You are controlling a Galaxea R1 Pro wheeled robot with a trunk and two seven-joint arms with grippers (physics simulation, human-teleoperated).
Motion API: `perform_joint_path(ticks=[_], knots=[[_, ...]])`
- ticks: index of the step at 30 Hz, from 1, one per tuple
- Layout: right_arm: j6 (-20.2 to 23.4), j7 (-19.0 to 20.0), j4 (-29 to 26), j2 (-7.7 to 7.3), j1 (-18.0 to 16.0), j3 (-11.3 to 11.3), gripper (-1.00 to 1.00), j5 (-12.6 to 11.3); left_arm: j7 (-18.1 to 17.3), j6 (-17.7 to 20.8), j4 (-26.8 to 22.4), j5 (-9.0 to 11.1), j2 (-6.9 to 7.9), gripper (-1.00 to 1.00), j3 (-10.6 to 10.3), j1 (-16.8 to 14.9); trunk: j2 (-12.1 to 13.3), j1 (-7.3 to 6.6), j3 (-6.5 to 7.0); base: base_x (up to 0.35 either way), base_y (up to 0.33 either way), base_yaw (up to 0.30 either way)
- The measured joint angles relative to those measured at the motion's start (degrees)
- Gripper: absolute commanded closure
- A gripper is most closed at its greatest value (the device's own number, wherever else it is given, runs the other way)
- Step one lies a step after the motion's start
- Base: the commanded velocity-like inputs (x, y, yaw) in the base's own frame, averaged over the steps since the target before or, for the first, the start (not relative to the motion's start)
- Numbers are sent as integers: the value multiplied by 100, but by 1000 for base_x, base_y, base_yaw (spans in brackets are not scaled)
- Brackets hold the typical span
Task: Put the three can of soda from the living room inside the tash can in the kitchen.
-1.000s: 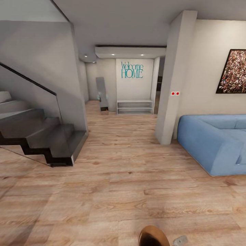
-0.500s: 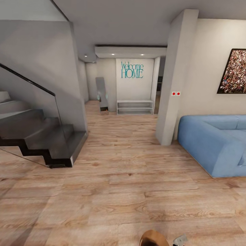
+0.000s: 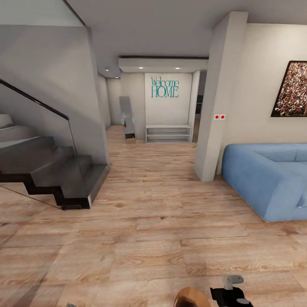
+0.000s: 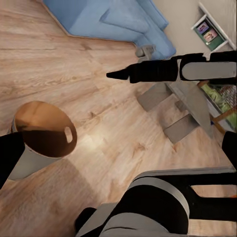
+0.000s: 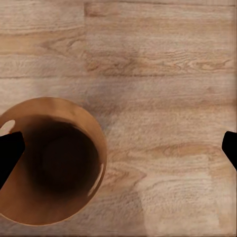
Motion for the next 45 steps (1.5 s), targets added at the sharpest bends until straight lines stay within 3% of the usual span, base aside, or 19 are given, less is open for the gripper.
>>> perform_joint_path(ticks=[4,16,36,45], knots=[[-20,-56,288,33,-163,7,-100,-2,-139,-2,-49,-8,41,-100,10,0,0,0,0,0,0,0],[-346,-60,388,136,-220,19,-100,-2,-172,-20,-56,-6,249,-100,30,-1,0,0,0,0,0,0],[-372,-58,390,136,-221,12,-100,-2,-171,-21,-59,-4,261,-100,40,0,0,0,0,0,0,0],[-372,-55,390,136,-221,10,-100,-2,-171,-20,-59,-5,262,-100,37,0,-359,197,-177,0,0,0]])
